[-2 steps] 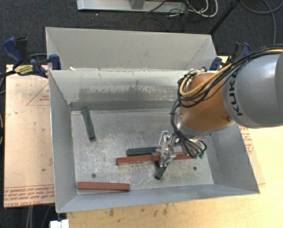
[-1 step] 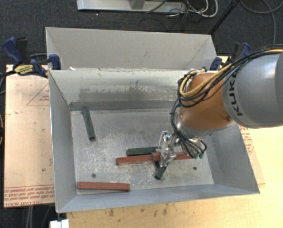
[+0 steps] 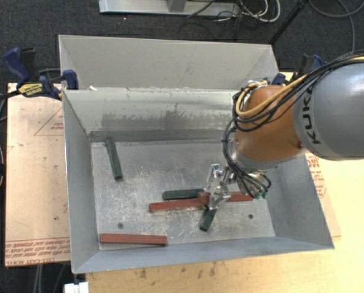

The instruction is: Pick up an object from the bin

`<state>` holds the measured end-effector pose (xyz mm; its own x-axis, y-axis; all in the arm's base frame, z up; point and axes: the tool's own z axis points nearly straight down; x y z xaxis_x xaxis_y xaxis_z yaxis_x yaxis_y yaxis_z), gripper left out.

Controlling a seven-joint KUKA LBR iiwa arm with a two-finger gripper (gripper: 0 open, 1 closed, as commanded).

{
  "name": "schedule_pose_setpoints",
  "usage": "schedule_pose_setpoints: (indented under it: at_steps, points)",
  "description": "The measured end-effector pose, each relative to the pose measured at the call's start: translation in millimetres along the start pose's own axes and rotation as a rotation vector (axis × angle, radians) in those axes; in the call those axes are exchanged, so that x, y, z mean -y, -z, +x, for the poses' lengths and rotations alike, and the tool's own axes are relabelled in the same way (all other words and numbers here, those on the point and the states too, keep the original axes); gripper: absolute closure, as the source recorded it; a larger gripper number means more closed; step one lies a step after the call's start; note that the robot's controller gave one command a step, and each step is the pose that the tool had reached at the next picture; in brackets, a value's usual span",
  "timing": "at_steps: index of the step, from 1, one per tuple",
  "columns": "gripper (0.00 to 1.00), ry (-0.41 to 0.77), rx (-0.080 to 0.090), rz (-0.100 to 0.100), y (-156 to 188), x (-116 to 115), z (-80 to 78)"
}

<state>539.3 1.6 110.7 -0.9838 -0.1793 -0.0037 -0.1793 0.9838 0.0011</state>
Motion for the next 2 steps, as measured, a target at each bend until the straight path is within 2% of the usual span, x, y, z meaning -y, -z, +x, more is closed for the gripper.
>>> schedule_pose_setpoints:
  at_steps: [1, 2]
  points:
    - [1.0, 0.121, 0.0, 0.0, 36, -1, 6.7]
    - [1.0, 0.083, -0.001, 0.0, 127, 9, 0.9]
